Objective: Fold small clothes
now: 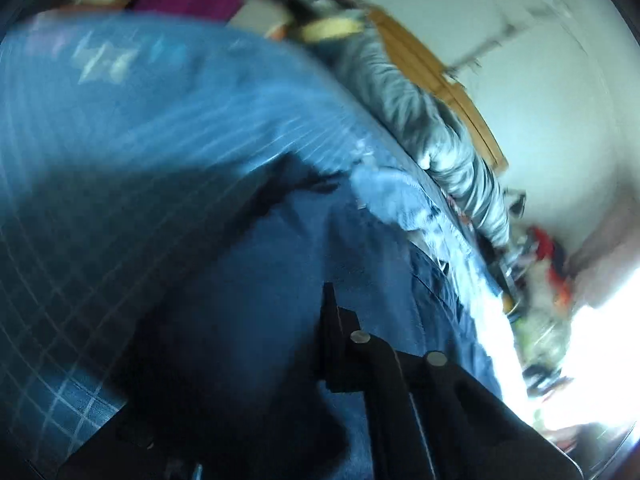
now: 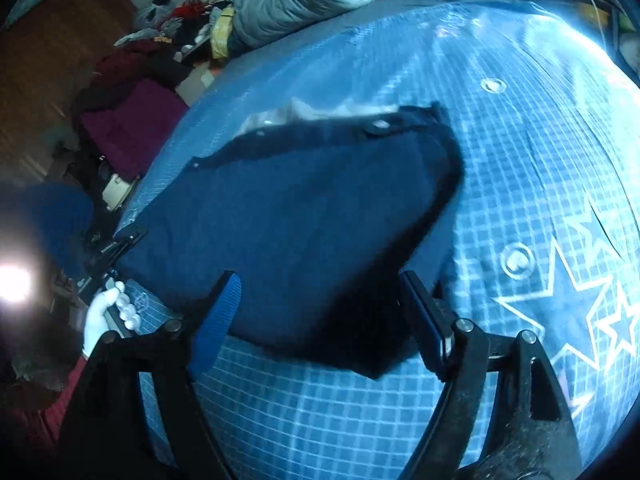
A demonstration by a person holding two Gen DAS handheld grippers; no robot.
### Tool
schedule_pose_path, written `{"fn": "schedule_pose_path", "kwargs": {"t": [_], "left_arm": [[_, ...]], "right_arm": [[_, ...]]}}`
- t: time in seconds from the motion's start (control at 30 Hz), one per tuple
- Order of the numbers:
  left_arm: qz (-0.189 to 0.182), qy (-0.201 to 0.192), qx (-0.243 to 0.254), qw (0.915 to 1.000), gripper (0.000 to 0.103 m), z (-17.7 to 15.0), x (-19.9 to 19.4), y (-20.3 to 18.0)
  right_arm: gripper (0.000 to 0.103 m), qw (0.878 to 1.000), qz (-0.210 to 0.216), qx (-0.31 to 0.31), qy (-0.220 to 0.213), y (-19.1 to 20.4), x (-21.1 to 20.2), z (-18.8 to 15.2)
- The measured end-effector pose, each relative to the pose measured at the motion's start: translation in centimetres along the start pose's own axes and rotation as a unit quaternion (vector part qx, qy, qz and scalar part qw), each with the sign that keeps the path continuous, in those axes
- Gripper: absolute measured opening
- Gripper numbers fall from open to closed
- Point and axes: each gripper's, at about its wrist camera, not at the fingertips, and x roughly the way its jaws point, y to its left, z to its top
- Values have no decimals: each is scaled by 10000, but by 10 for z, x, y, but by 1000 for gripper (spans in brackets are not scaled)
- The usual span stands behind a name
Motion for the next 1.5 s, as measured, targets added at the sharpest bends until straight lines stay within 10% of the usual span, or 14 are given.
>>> {"fn": "schedule_pose_path", "kwargs": {"t": [0.17, 0.3, 0.5, 0.53, 0.57, 0.6, 0.77, 0.97, 1.13, 1.3, 1.43, 1.5], "left_arm": [[-142, -333, 1527, 9876, 4, -6, -15, -81], [-329, -309, 2184, 9748, 7, -16, -16, -121], [-482, -126, 2722, 9609, 9, -34, -3, -162], [-510, -52, 2805, 9585, 9, -37, 1, -169], [-542, 22, 2869, 9564, 9, -40, 6, -174], [-563, 106, 2923, 9546, 11, -43, 11, -179], [-1338, 564, 3352, 9309, 11, -69, 18, -242], [-2243, 1313, 3918, 8826, 20, -134, 48, -332], [-2170, 2291, 3961, 8623, 27, -196, 118, -366], [-1886, 2462, 4302, 8478, 44, -223, 142, -370], [-1947, 2505, 4465, 8366, 45, -214, 107, -364], [-2051, 2265, 4532, 8374, 46, -203, 70, -352]], "right_arm": [[83, 9891, 1363, -524, 200, 84, 68, 82], [87, 9539, 2718, -615, 1116, 160, 152, 140], [86, 9542, 2090, -822, 1975, 193, 253, 152], [71, 9557, 2023, -718, 2012, 182, 261, 147], [26, 9575, 2012, -558, 1990, 170, 266, 145], [15, 9606, 1976, -398, 1916, 158, 265, 143], [12, 9694, 2309, 86, 829, 89, 167, 128], [11, 9753, 2029, 741, 472, -32, 86, 109], [14, 9743, 1624, 1385, 723, -123, 97, 82], [19, 9505, 2208, 2004, 870, -149, 111, 72], [73, 9561, 2216, 1656, 963, -148, 71, 76], [77, 9622, 2101, 1451, 943, -145, 50, 69]]}}
